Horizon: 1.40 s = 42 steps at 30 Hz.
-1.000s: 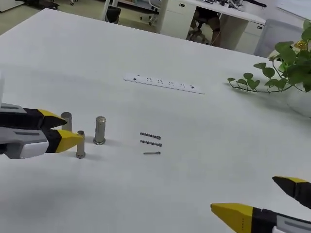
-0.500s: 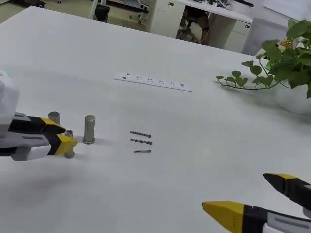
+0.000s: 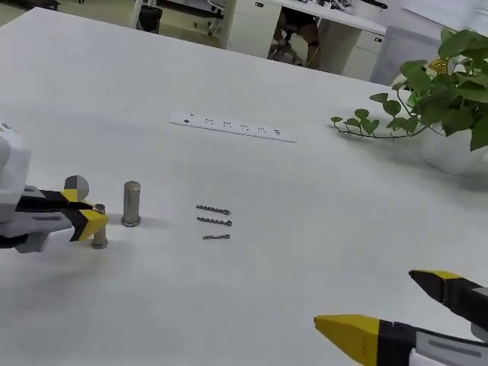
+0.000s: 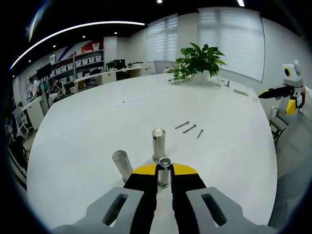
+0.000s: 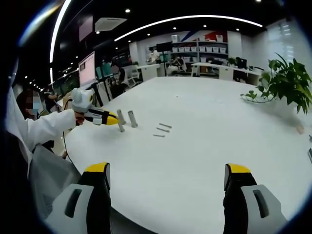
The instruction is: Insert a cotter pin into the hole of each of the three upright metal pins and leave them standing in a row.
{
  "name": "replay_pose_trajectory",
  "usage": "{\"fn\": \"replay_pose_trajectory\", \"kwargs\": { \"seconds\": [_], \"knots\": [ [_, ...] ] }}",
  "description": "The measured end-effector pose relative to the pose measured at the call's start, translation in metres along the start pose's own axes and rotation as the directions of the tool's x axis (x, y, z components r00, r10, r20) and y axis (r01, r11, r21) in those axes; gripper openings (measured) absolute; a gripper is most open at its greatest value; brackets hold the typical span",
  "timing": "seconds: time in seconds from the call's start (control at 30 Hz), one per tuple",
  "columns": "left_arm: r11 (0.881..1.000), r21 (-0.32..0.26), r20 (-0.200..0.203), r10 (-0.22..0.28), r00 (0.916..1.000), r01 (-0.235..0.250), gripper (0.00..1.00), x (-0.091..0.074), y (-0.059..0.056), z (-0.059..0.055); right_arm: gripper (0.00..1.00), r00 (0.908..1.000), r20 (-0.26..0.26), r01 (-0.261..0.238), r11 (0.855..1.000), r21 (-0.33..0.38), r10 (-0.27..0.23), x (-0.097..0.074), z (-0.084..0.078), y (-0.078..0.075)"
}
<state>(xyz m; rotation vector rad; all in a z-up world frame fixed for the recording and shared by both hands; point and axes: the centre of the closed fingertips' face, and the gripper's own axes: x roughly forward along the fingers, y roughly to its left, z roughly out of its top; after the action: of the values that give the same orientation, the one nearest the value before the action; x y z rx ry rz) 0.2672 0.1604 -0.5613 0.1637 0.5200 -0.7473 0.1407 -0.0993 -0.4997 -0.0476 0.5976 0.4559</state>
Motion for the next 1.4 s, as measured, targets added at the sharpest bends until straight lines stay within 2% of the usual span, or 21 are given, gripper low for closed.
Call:
{"fn": "replay_pose_trajectory", "kwargs": {
  "seconds": [0.1,0.13,0.17,0.2,0.23,0.33,0.43,0.5,0.53,0.6,0.7,0.93,1.13,1.2,1.23,1.27,1.3,1.4],
  "knots": [
    [1.000,-0.007,-0.004,-0.016,0.9999,0.016,0.06,-0.002,-0.003,0.000,0.96,1.0000,0.001,0.000,1.000,0.002,0.000,0.000,0.000,0.000],
    [1.000,-0.010,-0.004,-0.007,1.0000,0.007,0.06,-0.003,-0.002,0.000,0.96,1.0000,0.002,-0.001,1.000,0.002,0.001,0.000,0.000,0.001],
    [1.000,0.009,-0.004,0.009,0.9999,-0.009,0.06,-0.003,-0.001,0.000,0.96,1.0000,0.003,-0.001,1.000,0.003,0.001,0.000,0.000,0.001],
    [0.997,0.072,-0.014,0.012,0.9998,-0.011,0.06,-0.004,-0.002,0.000,0.96,1.0000,0.003,-0.002,1.000,0.003,0.002,-0.001,0.000,0.001],
    [0.994,0.109,-0.014,0.020,0.9997,-0.019,0.05,-0.006,-0.003,0.002,0.96,1.0000,0.004,-0.001,1.000,0.004,0.001,0.000,-0.001,0.001],
    [0.996,0.085,-0.019,0.017,0.9997,-0.015,0.05,-0.007,-0.009,0.001,0.95,1.0000,0.004,-0.002,1.000,0.006,0.002,0.000,-0.001,0.001],
    [0.995,0.097,-0.018,-0.014,0.9997,0.016,0.05,-0.009,-0.020,0.004,0.95,1.0000,0.009,-0.003,1.000,0.004,0.003,0.001,0.000,0.001],
    [0.989,0.137,-0.014,-0.059,0.9982,0.060,0.05,-0.011,-0.034,0.009,0.95,0.9999,0.012,-0.006,1.000,0.000,0.006,0.002,0.001,0.002],
    [0.989,0.129,-0.012,-0.070,0.9974,0.071,0.05,-0.007,-0.035,0.009,0.95,0.9999,0.013,-0.009,1.000,0.001,0.009,0.002,0.001,0.003],
    [0.981,0.146,-0.007,-0.128,0.9917,0.128,0.05,-0.006,-0.052,0.013,0.95,0.9998,0.015,-0.012,1.000,0.001,0.012,0.003,0.001,0.003],
    [0.971,0.171,-0.012,-0.165,0.9862,0.165,0.05,-0.001,-0.074,0.016,0.95,0.9997,0.016,-0.020,1.000,0.000,0.020,0.004,0.002,0.006],
    [0.952,0.188,-0.024,-0.243,0.9697,0.243,0.05,0.003,-0.100,0.013,0.95,0.9992,0.014,-0.038,0.999,0.004,0.038,0.006,0.000,0.011],
    [0.935,0.201,-0.043,-0.290,0.9560,0.293,0.05,0.007,-0.116,0.008,0.95,0.9989,0.010,-0.046,0.999,-0.001,0.046,0.008,0.000,0.013],
    [0.930,0.179,-0.062,-0.316,0.9466,0.322,0.05,0.009,-0.120,0.002,0.95,0.9988,0.012,-0.048,0.999,-0.003,0.048,0.009,0.001,0.014],
    [0.929,0.180,-0.063,-0.317,0.9464,0.323,0.05,0.009,-0.121,0.000,0.95,0.9986,0.013,-0.050,0.999,-0.002,0.050,0.009,0.001,0.014],
    [0.924,0.182,-0.035,-0.335,0.9414,0.336,0.05,0.009,-0.125,0.004,0.95,0.9986,0.013,-0.052,0.999,-0.001,0.052,0.009,0.001,0.015],
    [0.927,0.181,-0.052,-0.326,0.9440,0.330,0.05,0.008,-0.123,0.001,0.95,0.9986,0.014,-0.052,0.999,-0.002,0.052,0.009,0.002,0.015],
    [0.923,0.189,-0.048,-0.333,0.9416,0.336,0.05,0.009,-0.126,0.002,0.95,0.9983,0.010,-0.057,0.998,-0.001,0.057,0.009,0.001,0.015]
  ]
}}
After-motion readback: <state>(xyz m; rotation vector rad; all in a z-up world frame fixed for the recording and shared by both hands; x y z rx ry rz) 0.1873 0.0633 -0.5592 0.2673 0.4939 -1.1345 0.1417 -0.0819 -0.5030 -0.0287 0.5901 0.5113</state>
